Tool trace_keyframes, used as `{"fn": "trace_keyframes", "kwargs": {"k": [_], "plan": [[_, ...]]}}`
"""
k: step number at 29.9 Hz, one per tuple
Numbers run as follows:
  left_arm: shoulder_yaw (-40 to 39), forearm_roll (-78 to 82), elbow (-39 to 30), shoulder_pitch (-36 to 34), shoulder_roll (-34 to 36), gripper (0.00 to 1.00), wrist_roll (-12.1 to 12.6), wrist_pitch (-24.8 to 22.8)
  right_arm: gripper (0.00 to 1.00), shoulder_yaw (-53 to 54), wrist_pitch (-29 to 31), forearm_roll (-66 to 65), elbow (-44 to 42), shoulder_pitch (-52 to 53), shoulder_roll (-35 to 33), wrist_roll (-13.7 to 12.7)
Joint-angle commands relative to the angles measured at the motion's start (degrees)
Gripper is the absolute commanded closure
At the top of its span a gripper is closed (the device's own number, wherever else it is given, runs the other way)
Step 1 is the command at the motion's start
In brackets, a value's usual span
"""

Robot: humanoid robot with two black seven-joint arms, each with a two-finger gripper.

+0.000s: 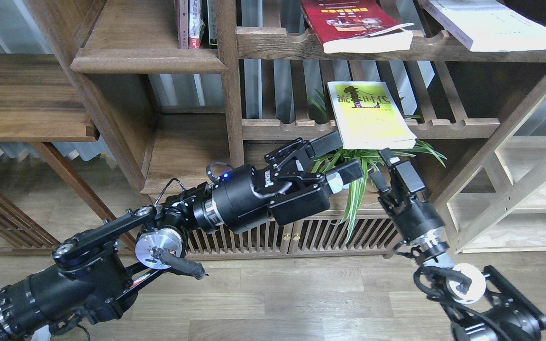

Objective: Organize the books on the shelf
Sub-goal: 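Move the right gripper up to the yellow-green book's lower edge, then close the right gripper on the yellow-green book's bottom edge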

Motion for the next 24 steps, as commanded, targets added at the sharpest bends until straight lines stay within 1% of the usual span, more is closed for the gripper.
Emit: {"fn": "trace_keyframes", "kwargs": {"k": [1, 4, 7, 10, 17, 24], "plan": [[-0.2, 0.1, -0.1, 0.3, -0.1, 0.01, -0.1, 0.0, 0.02, -0.2, -0.8, 1.1, -0.1, 0.0, 1.9, 0.0], [-0.2, 0.0, -0.2, 0.5, -0.3, 0.01, -0.1, 0.0, 0.03, -0.2, -3.4, 2.1, -0.1, 0.2, 3.3, -0.1], [-0.3, 0.0, -0.3, 0.4, -0.5, 0.01, -0.3, 0.0, 0.03, -0.1, -7.1, 3.6, -0.3, 1.0, 3.7, -0.1], [-0.4, 0.0, -0.8, 0.4, -0.8, 0.01, -0.3, 0.0, 0.03, -0.1, -9.3, 5.5, -0.9, 3.0, 3.8, -0.1], [-0.4, 0.0, -1.0, 0.4, -0.8, 0.01, -0.6, 0.0, 0.03, 0.3, -10.3, 5.6, -4.9, 8.2, 4.1, -0.1], [-0.8, 0.0, -1.1, 0.4, -0.8, 0.01, -0.7, 0.0, 0.03, 0.9, -13.2, 5.6, -8.4, 10.6, 4.1, -0.1]]}}
